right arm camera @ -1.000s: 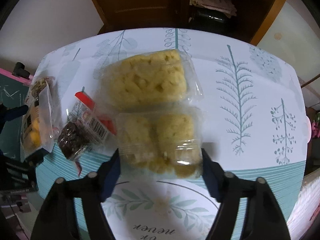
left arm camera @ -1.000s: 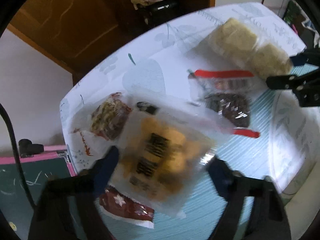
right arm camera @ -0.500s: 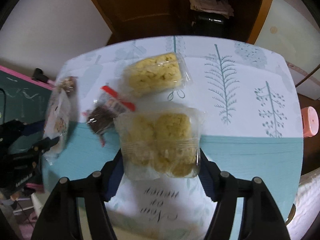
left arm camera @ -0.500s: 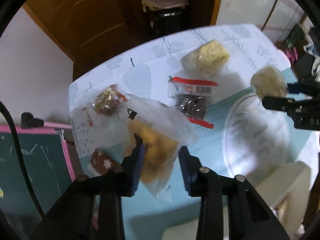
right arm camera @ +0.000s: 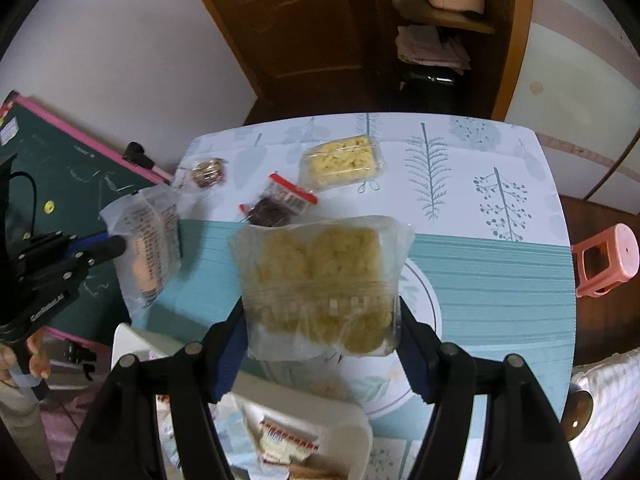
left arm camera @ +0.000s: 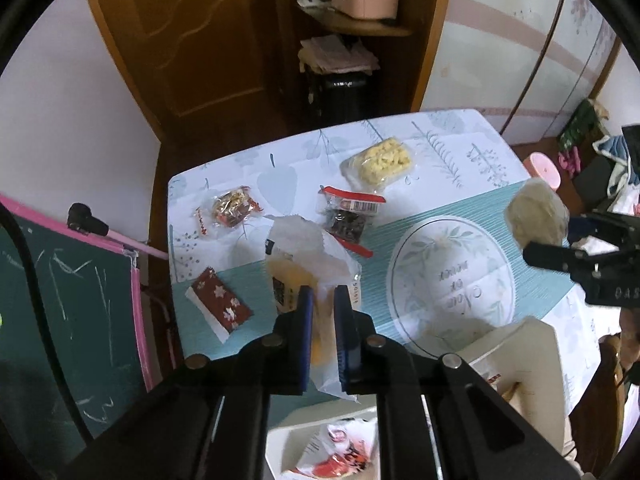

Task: Organize snacks
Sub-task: 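Carry both bags over the tray and open both tools to drop them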

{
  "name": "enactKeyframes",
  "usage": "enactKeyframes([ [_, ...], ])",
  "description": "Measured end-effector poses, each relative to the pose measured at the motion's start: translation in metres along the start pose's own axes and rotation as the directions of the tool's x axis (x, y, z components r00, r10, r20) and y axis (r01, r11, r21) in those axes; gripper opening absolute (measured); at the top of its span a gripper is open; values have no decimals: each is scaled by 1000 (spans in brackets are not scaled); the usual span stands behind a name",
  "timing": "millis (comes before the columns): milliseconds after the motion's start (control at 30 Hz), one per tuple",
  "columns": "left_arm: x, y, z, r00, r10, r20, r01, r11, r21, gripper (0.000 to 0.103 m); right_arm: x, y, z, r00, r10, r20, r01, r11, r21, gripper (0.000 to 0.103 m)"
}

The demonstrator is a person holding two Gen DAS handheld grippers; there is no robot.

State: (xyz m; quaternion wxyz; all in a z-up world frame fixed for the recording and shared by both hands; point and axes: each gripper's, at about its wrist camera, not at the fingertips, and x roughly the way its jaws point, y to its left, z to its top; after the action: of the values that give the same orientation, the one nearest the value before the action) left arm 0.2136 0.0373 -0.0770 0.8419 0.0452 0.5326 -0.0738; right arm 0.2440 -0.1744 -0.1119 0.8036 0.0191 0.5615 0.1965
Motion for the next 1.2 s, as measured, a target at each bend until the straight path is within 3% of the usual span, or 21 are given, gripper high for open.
enactKeyframes([
  [233, -69, -18, -20, 993, -36, 114, 33, 999, 32, 7, -41, 21, -24, 995, 79, 60, -77, 996, -38, 67],
  [400, -137, -35, -47, 974, -83, 211, 69, 995, 75, 8, -80, 42, -51, 983, 143, 116, -131, 986, -100, 67],
  [600, -184, -56, -90, 955, -129, 265, 101, 988, 118, 8, -105, 61, -88, 973, 187, 132, -166, 973, -158, 67],
  [933, -181, -74, -151, 953, -200, 228, 180, 978, 106, 6, -101, 87, -143, 983, 144, 116, -113, 964, -242, 68],
  [1100, -180, -71, -171, 955, -172, 241, 158, 984, 78, 5, -86, 92, -157, 992, 98, 79, -75, 965, -252, 69],
  [1200, -174, -72, -180, 967, -110, 230, 94, 992, 81, 7, -73, 94, -162, 997, 67, 35, -57, 966, -251, 74],
])
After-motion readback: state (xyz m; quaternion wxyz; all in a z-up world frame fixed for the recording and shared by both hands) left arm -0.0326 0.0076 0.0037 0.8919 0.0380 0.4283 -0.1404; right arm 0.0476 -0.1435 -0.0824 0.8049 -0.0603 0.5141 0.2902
